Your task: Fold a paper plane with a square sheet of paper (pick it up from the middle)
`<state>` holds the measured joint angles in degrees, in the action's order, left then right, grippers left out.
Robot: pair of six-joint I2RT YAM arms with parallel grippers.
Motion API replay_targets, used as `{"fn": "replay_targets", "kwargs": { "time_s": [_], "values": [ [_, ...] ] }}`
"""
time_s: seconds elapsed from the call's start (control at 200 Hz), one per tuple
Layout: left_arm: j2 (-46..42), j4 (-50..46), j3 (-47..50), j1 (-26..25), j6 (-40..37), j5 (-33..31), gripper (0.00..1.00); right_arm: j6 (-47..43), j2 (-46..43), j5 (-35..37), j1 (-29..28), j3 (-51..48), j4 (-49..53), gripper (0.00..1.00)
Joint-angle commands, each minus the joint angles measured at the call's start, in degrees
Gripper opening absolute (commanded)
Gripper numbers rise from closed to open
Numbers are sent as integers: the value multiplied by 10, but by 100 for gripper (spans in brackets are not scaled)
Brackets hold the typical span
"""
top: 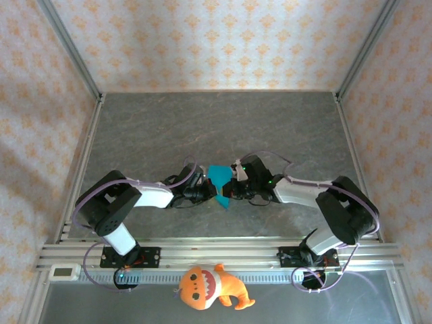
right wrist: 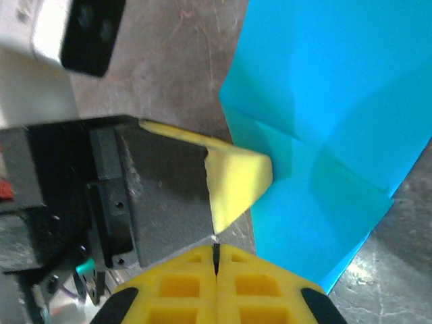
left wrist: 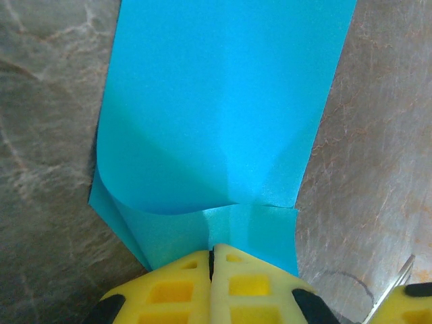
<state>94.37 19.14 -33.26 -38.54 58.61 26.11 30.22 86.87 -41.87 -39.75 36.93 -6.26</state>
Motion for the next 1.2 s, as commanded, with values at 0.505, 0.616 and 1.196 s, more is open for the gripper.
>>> {"fn": "replay_targets", "kwargs": {
  "time_s": [0.505, 0.616, 1.196],
  "values": [
    [13, -28, 16, -3, -2, -29, 0, -18, 58, 43, -32, 11, 78, 0],
    [17, -28, 15, -3, -2, -29, 0, -16, 46, 43, -32, -15, 75, 0],
    [19, -27, 14, -3, -2, -30, 0, 52, 31, 31, -60, 20, 10, 0]
  ]
}}
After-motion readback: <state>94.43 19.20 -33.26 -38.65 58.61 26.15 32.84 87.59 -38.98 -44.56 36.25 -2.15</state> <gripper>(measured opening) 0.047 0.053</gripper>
